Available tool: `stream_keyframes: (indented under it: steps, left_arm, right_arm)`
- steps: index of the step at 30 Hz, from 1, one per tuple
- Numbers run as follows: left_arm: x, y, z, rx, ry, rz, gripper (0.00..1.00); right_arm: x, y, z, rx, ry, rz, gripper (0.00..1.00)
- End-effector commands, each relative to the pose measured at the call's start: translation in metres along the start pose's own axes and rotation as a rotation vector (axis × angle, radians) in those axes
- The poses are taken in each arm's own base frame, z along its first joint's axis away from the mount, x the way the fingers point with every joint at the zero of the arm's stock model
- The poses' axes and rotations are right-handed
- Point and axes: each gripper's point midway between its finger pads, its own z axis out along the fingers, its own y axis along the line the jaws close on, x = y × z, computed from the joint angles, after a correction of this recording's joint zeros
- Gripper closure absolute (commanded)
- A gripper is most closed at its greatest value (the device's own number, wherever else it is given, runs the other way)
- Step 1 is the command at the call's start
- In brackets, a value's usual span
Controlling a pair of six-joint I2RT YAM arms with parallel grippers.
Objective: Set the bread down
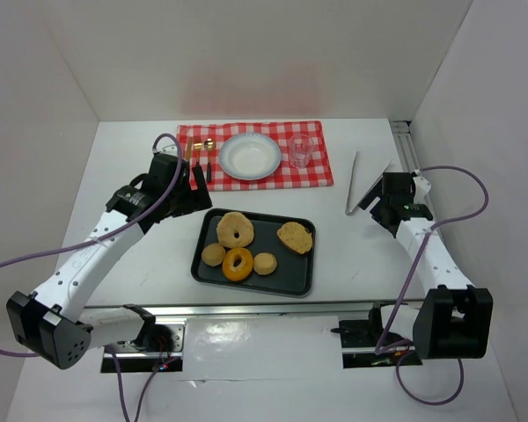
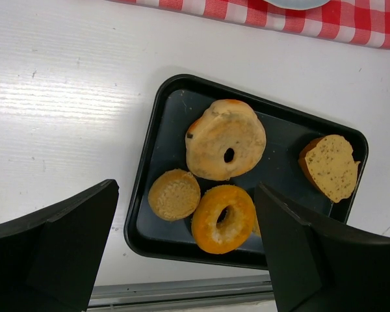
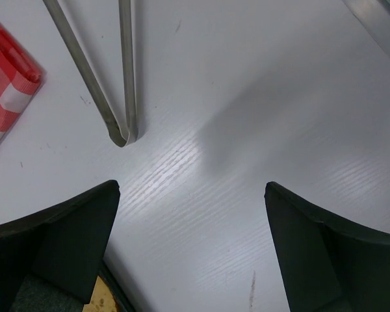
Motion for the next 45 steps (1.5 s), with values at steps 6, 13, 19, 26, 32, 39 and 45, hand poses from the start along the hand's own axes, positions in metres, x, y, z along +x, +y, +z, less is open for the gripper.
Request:
stream_keyframes:
  steps: [6, 13, 19, 26, 32, 39, 45]
  left_arm:
    - [-0.020, -0.012, -0.004, 0.047, -0.056, 0.018, 0.01]
    - [-0.018, -0.011, 0.002, 0.036, -0.041, 0.031, 0.01]
    - [-0.016, -0.011, 0.005, 0.032, -0.033, 0.033, 0.01]
    - [-0.019, -0.005, 0.012, 0.006, -0.034, 0.031, 0.01]
    - [-0.020, 0.000, 0.015, -0.004, -0.027, 0.020, 0.01]
    - [-0.017, 0.004, 0.024, -0.025, -0.005, 0.028, 0.01]
    - [-0.022, 0.005, 0.023, -0.026, -0.015, 0.020, 0.01]
  right_arm:
    - [-0.008, 0.008, 0.002, 0.011, -0.054, -0.032, 0.00]
    - [-0.006, 0.049, 0.005, -0.084, -0.072, -0.127, 0.00]
    - [-0.009, 0.088, 0.022, -0.185, -0.083, -0.223, 0.00]
    - [-0.009, 0.101, 0.076, -0.111, -0.071, -0.241, 0.00]
    - [-0.016, 0.100, 0.112, -0.038, -0.092, -0.251, 0.00]
    - [-0.027, 0.106, 0.153, -0.016, -0.116, -0.230, 0.04]
    - [-0.023, 0.107, 0.179, -0.014, -0.094, -0.232, 0.19]
